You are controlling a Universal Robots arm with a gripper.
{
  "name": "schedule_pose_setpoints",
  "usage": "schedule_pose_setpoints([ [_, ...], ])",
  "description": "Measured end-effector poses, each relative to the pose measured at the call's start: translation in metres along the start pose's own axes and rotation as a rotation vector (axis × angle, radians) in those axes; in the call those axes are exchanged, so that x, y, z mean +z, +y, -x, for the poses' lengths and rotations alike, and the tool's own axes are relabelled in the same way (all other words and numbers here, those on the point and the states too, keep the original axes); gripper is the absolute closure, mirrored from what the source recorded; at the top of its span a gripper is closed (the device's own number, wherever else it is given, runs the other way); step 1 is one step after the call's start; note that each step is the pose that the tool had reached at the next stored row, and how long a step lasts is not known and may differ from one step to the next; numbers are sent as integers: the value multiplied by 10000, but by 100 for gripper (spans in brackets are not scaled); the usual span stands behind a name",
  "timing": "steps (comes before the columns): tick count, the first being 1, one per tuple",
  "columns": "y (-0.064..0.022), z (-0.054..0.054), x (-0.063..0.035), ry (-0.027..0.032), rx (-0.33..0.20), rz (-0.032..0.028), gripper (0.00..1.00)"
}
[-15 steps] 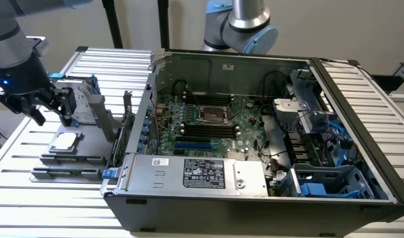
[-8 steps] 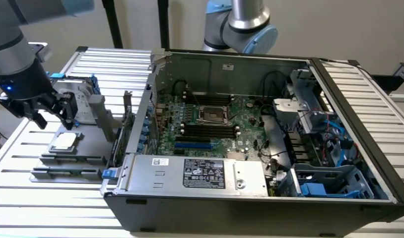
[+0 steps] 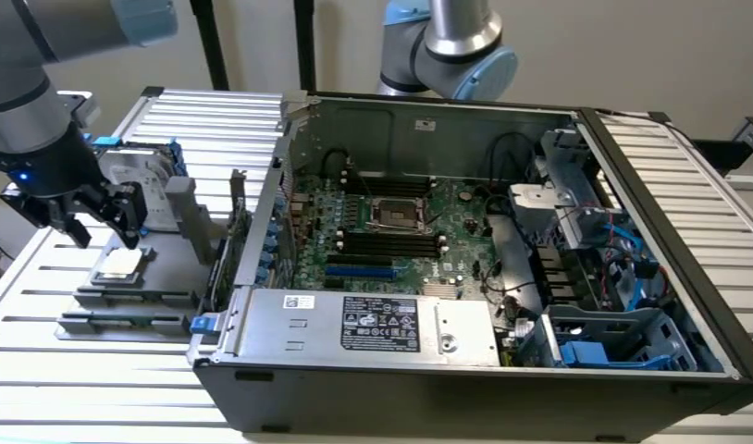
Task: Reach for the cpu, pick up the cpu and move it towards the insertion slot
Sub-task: 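Pick up the cpu and move it towards the insertion slot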
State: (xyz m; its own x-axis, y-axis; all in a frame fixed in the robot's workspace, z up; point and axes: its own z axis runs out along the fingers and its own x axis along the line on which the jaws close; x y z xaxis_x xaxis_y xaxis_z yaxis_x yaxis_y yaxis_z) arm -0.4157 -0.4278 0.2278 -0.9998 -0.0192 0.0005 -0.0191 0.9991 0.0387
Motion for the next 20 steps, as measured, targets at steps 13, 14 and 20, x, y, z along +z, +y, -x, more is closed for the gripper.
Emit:
schedule_pose_setpoints([
  [13, -9, -22, 236, 0, 0, 0, 35],
  [14, -9, -22, 254, -1, 0, 0, 35],
  [20, -10, -22, 345, 0, 18, -1, 35],
])
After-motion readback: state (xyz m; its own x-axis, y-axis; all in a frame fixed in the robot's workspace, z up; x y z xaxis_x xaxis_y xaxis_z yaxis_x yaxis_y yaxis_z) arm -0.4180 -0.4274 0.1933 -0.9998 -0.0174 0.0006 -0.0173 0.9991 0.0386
